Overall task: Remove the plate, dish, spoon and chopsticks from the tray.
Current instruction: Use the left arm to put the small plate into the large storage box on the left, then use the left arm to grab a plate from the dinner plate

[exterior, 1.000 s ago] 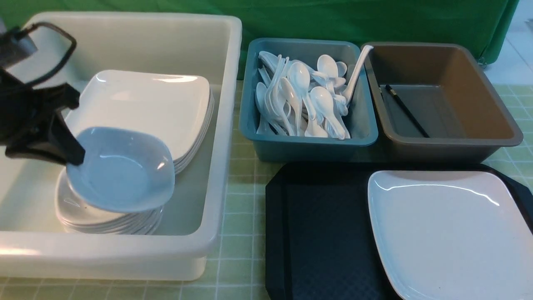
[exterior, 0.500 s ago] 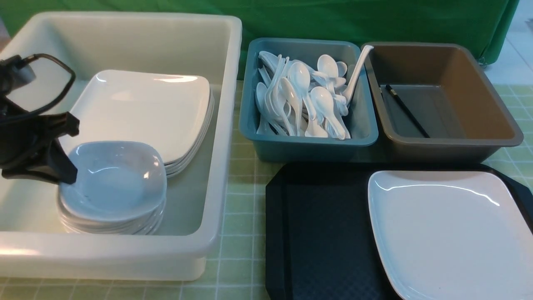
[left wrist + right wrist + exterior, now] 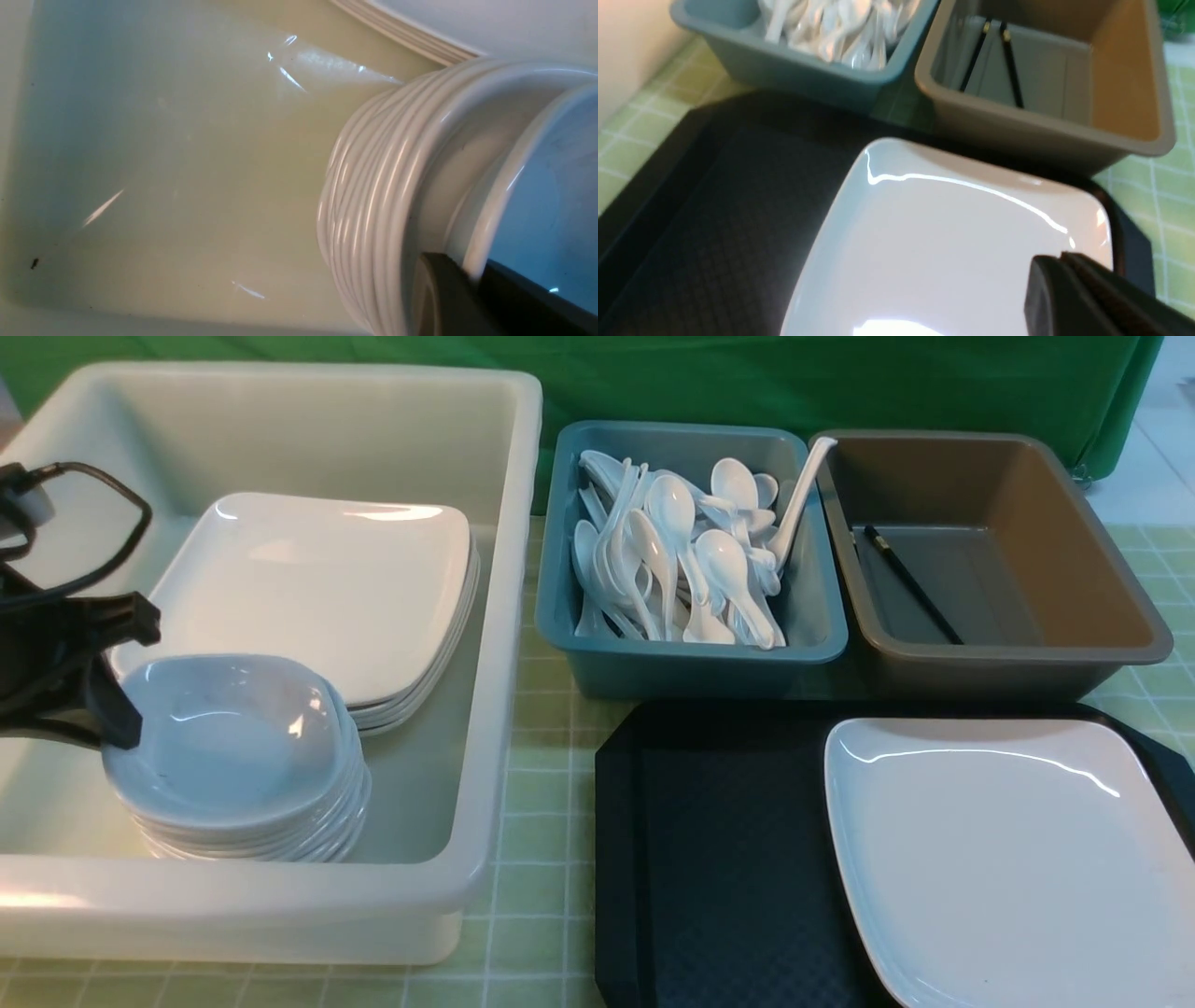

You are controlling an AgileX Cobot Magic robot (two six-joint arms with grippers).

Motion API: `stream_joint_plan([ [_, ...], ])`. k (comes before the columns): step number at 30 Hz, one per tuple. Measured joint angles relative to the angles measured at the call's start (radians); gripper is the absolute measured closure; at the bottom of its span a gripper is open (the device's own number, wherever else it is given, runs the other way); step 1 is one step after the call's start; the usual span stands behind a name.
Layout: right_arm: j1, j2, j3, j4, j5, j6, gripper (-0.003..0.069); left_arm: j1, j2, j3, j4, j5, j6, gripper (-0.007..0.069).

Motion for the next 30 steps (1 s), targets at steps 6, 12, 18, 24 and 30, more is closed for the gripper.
stream_joint_plan([
  [6,0.000,0.012,0.000,0.000,0.000,0.000,0.0657,0.000,0.000,0.002,0.010,-0.006,0.000,0.0556],
  [12,0.000,0.012,0.000,0.000,0.000,0.000,0.0655,0.000,0.001,0.005,0.020,-0.010,0.000,0.0389],
  [18,0.000,0.012,0.000,0.000,0.004,0.000,0.0650,0.000,0.002,-0.026,0.022,-0.001,0.000,0.0218],
  [24,0.000,0.012,0.000,0.000,0.015,0.000,0.0643,0.000,0.002,-0.127,-0.073,0.052,0.009,0.0163],
  [30,0.000,0.012,0.000,0.000,0.015,0.000,0.0630,-0.099,0.002,-0.145,-0.266,0.099,0.078,0.0246],
])
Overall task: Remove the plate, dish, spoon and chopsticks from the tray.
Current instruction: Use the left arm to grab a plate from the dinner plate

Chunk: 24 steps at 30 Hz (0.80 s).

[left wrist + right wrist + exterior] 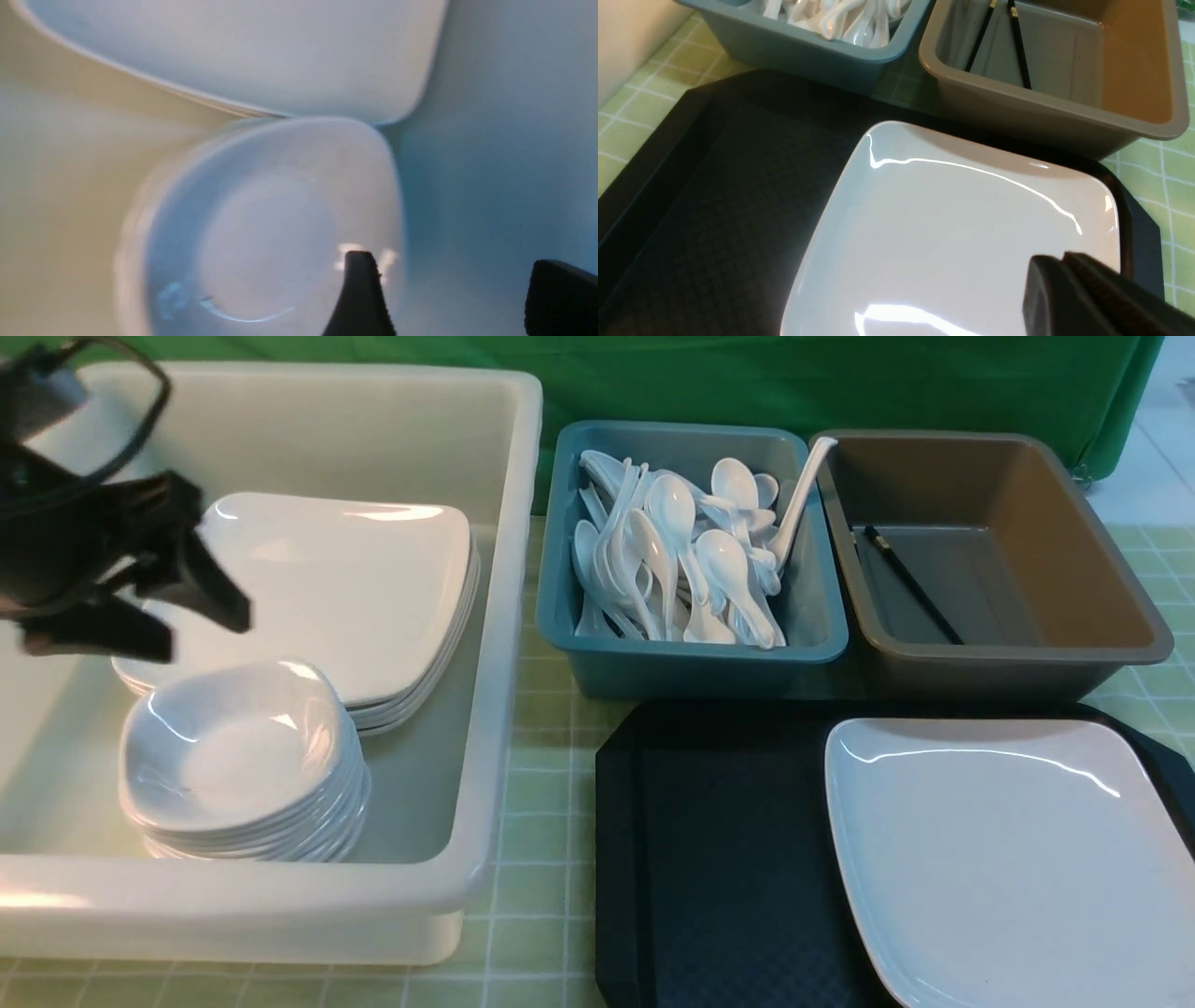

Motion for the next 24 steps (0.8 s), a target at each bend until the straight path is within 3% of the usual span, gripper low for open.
stream_joint_plan([
  [3,0.000,0.000,0.000,0.000,0.000,0.000,0.0624,-0.121,0.002,-0.002,-0.021,-0.006,-0.009,0.0367],
  [7,0.000,0.000,0.000,0.000,0.000,0.000,0.0616,-0.371,0.034,-0.005,-0.026,-0.066,-0.046,0.0586],
  [9,0.000,0.000,0.000,0.000,0.000,0.000,0.0611,-0.508,0.086,-0.007,-0.030,-0.109,-0.079,0.0624],
  [14,0.000,0.000,0.000,0.000,0.000,0.000,0.0608,-0.718,0.264,-0.040,-0.048,-0.192,-0.138,0.0636],
  [18,0.000,0.000,0.000,0.000,0.004,0.000,0.0607,-0.807,0.435,-0.140,-0.077,-0.198,-0.177,0.0627],
  [20,0.000,0.000,0.000,0.000,0.009,0.000,0.0605,-0.839,0.518,-0.218,-0.077,-0.198,-0.209,0.0603],
  [24,0.000,0.000,0.000,0.000,0.024,0.000,0.0594,-0.885,0.664,-0.407,-0.040,-0.195,-0.282,0.0472],
])
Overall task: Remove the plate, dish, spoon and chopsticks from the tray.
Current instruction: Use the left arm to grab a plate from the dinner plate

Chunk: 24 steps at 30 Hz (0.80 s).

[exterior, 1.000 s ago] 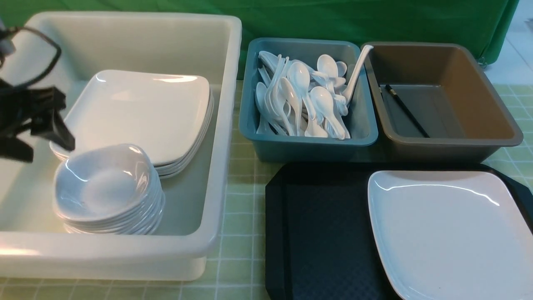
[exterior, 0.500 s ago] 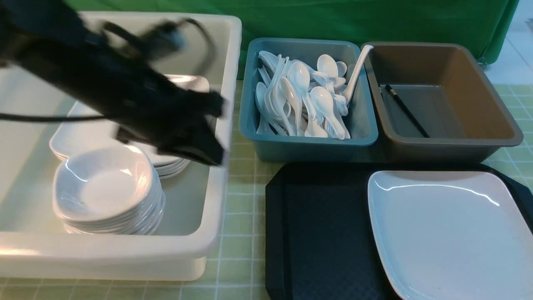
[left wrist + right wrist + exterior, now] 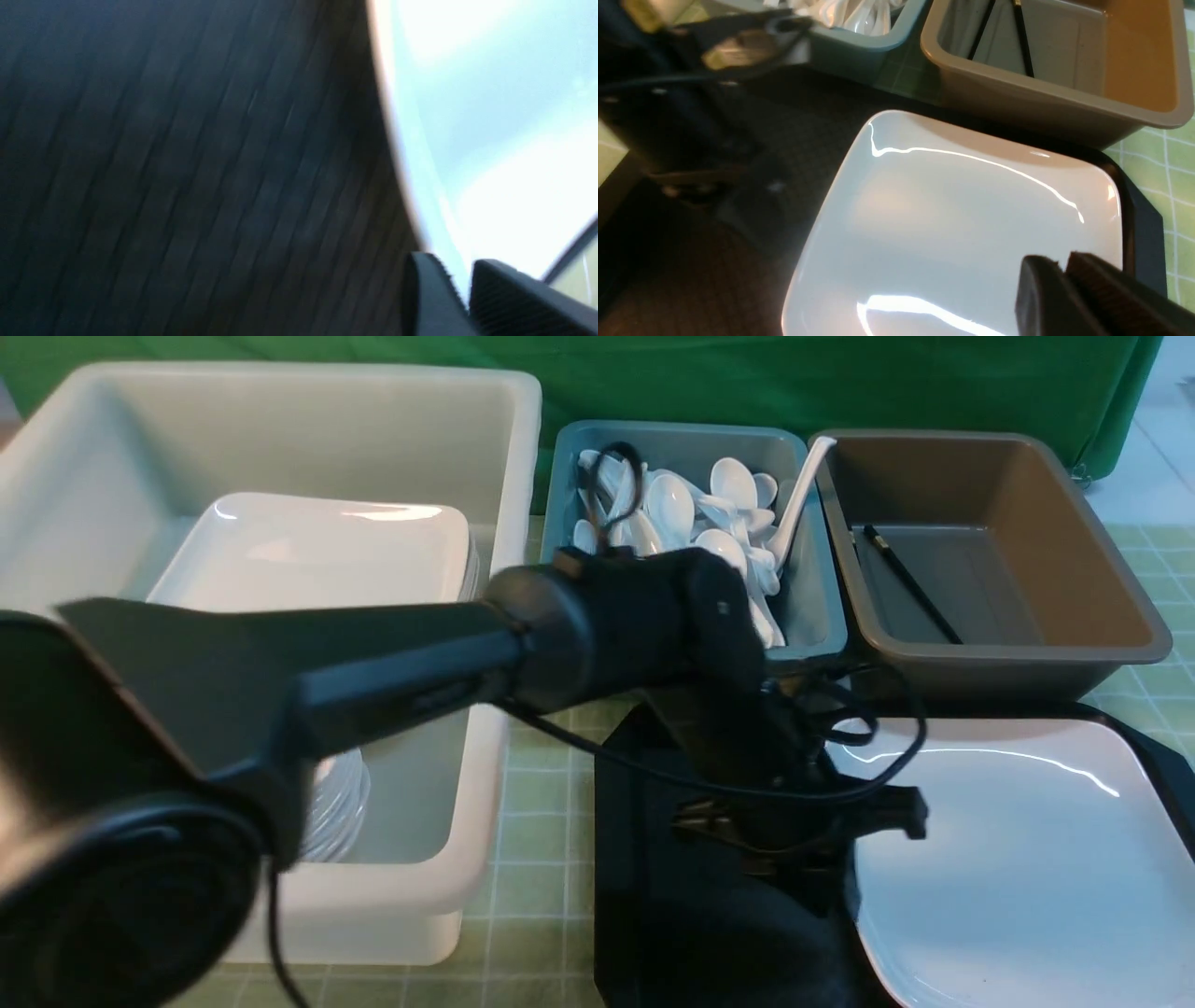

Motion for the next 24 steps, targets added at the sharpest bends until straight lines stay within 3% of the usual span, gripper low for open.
stream_joint_plan([
  [9,0.000,0.000,0.000,0.000,0.011,0.000,0.0586,-0.007,0.090,-0.085,0.049,-0.055,-0.034,0.0223],
  [24,0.000,0.001,0.000,0.000,0.010,0.001,0.0558,-0.007,0.100,-0.088,0.017,-0.177,-0.039,0.0186],
])
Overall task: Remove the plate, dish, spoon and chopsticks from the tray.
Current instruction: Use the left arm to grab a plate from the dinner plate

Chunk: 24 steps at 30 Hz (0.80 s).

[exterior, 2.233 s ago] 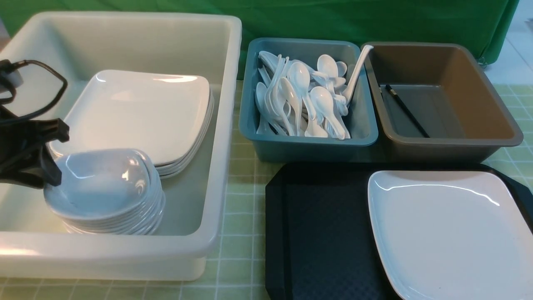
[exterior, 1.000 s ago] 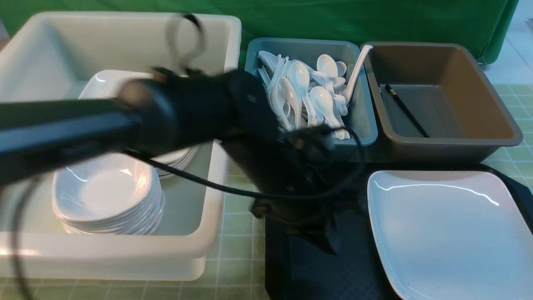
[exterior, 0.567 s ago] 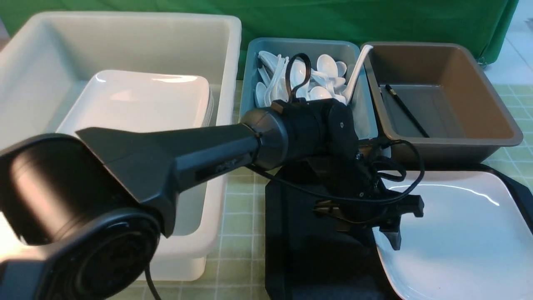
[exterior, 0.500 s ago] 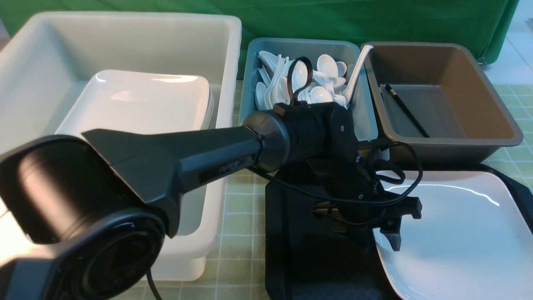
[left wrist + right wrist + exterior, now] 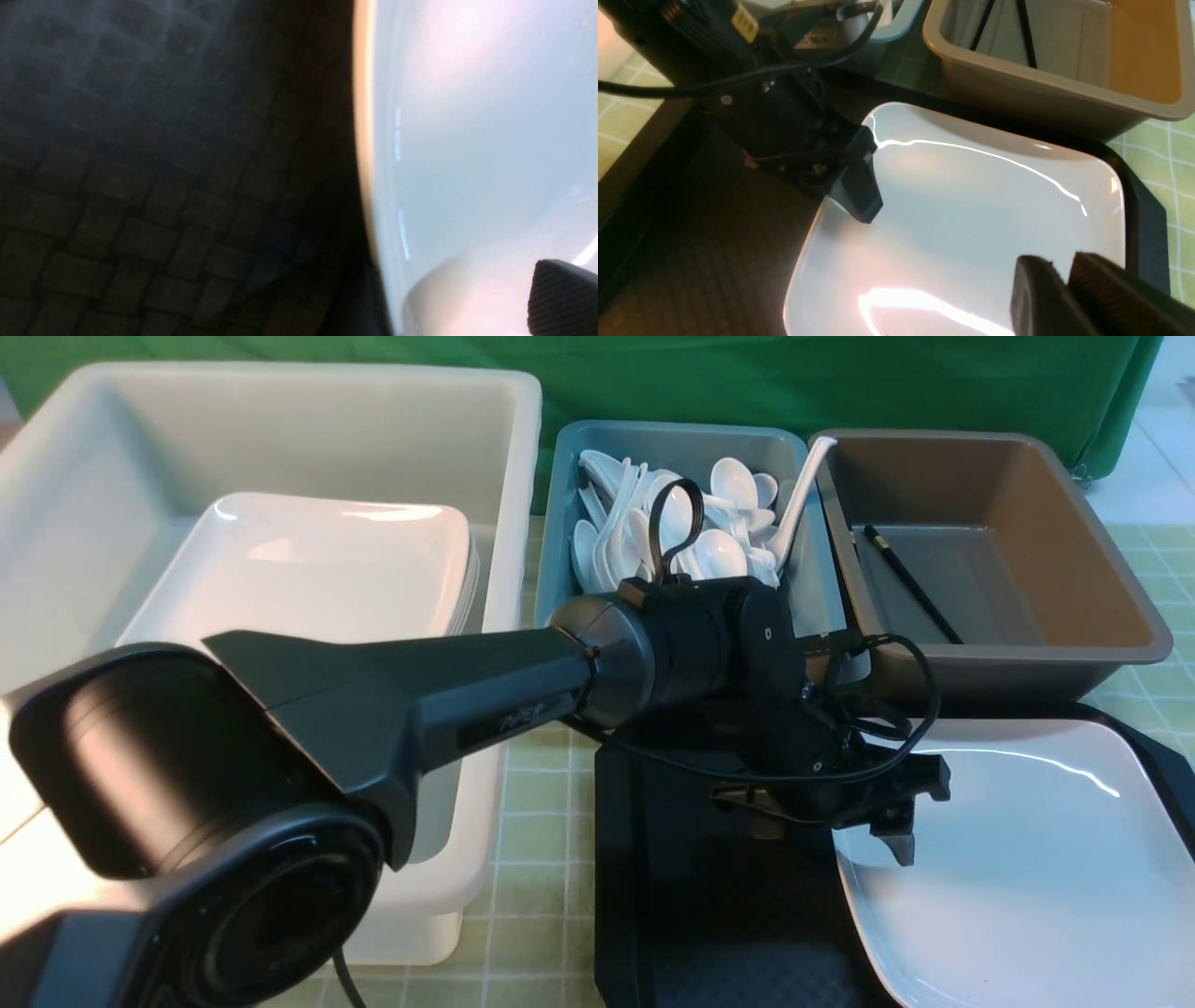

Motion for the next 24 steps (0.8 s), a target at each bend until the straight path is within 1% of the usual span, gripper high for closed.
stream_joint_plan([
  [7,0.000,0.000,0.000,0.000,-0.001,0.000,0.0554,0.002,0.030,-0.004,-0.083,0.009,0.000,0.0187],
  [10,0.000,0.000,0.000,0.000,-0.001,0.000,0.0552,0.002,0.041,-0.011,-0.109,0.004,0.000,0.0211],
  [12,0.000,0.000,0.000,0.000,-0.001,0.001,0.0550,0.002,0.053,-0.013,-0.132,-0.009,0.000,0.0289],
  [14,0.000,0.000,0.000,0.000,-0.002,0.001,0.0545,0.002,0.059,-0.013,-0.135,-0.013,0.000,0.0397],
  [15,0.000,0.000,0.000,0.000,-0.002,0.001,0.0545,0.002,0.060,-0.013,-0.134,-0.014,-0.001,0.0422],
  [16,0.000,0.000,0.000,0.000,-0.002,0.001,0.0544,0.002,0.064,-0.013,-0.127,-0.016,-0.001,0.0515],
  [18,0.000,0.000,0.000,0.000,-0.002,0.001,0.0543,0.002,0.067,-0.013,-0.132,-0.019,-0.004,0.0582],
  [19,0.000,0.000,0.000,0.000,-0.002,0.001,0.0540,0.002,0.067,-0.013,-0.139,-0.020,-0.012,0.0599],
  [21,0.000,0.000,0.000,0.000,-0.002,0.001,0.0538,0.002,0.063,-0.012,-0.140,-0.020,-0.014,0.0600],
  [24,0.000,0.000,0.000,0.000,0.001,0.001,0.0534,-0.002,0.033,-0.007,-0.092,0.001,-0.014,0.0600],
])
